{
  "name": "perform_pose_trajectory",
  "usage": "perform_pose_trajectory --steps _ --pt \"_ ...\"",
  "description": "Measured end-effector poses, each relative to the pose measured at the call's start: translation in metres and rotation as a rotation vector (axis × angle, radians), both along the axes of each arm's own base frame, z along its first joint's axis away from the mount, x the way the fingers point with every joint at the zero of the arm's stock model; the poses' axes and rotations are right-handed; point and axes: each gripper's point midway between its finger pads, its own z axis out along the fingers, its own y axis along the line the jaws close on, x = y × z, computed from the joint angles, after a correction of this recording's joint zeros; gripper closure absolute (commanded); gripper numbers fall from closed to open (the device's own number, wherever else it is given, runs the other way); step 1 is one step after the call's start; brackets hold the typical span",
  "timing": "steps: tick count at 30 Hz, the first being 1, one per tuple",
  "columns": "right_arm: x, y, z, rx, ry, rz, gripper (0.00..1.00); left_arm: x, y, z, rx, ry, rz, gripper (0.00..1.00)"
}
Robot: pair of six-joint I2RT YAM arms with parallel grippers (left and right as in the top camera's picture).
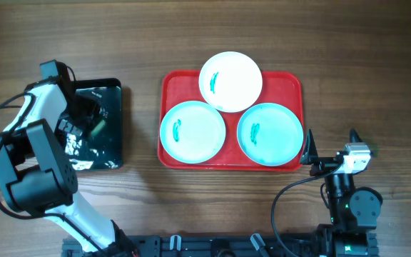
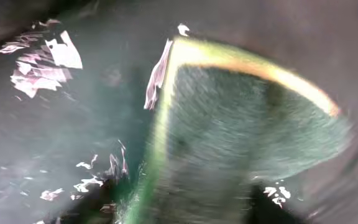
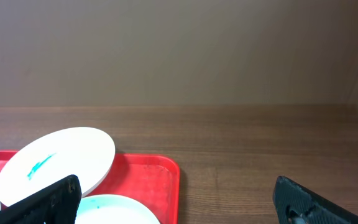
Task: Clean dirty plates on tray and stack at the side
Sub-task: 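Rub the sponge in the black tray's water with the left gripper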
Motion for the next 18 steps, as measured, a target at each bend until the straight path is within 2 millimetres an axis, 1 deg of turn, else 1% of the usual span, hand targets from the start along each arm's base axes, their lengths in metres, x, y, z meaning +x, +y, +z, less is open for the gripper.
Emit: perform_pose_trajectory --steps 2,3,4,5,6,9,10,11,13,14,17,18 --pt "0.0000 -0.0001 0.0000 0.000 0.000 0.000 0.00 0.0017 -0.0026 0.0002 -0.015 -0.008 -0.001 0.96" --pt "0.0000 0.0000 0.0000 0.000 0.000 0.000 0.00 0.0030 -0.0035 0.0003 -0.021 -0.014 -0.003 0.88" --pt "0.0000 -0.0001 0.0000 0.000 0.000 0.000 0.00 0.0037 -0.0042 0.0003 -0.025 -0.018 -0.002 0.54" --pt "0.0000 -0.0001 0.0000 0.000 0.000 0.000 0.00 0.0044 -0.0045 0.0004 -0.028 -0.021 0.001 0.05" --pt "0.0000 -0.0001 0.0000 0.000 0.000 0.000 0.00 0.0044 -0.0051 0.0004 -0.031 -0.022 -0.004 0.00" --pt "0.0000 0.0000 0.0000 0.000 0.000 0.000 0.00 0.0044 -0.0073 0.0008 -0.043 -0.022 -0.004 0.00" --pt "0.0000 -0.0001 0.0000 0.000 0.000 0.000 0.00 0.0043 -0.0079 0.0017 -0.047 -0.022 -0.004 0.09" --pt "0.0000 0.0000 0.0000 0.000 0.000 0.000 0.00 0.0037 -0.0088 0.0021 -0.052 -0.020 -0.003 0.30" --pt "0.0000 -0.0001 0.0000 0.000 0.000 0.000 0.00 -0.0004 -0.0100 0.0017 -0.057 -0.003 -0.003 0.82" --pt "0.0000 -0.0001 0.0000 0.000 0.000 0.000 0.00 -0.0024 -0.0107 0.0014 -0.060 0.005 -0.003 0.96" --pt "0.0000 -0.0001 -0.0001 0.000 0.000 0.000 0.00 -0.0020 -0.0110 0.0008 -0.063 0.004 -0.002 0.96" --pt "0.0000 -0.0001 0.0000 0.000 0.000 0.000 0.00 -0.0014 -0.0109 0.0008 -0.063 0.001 -0.004 0.74"
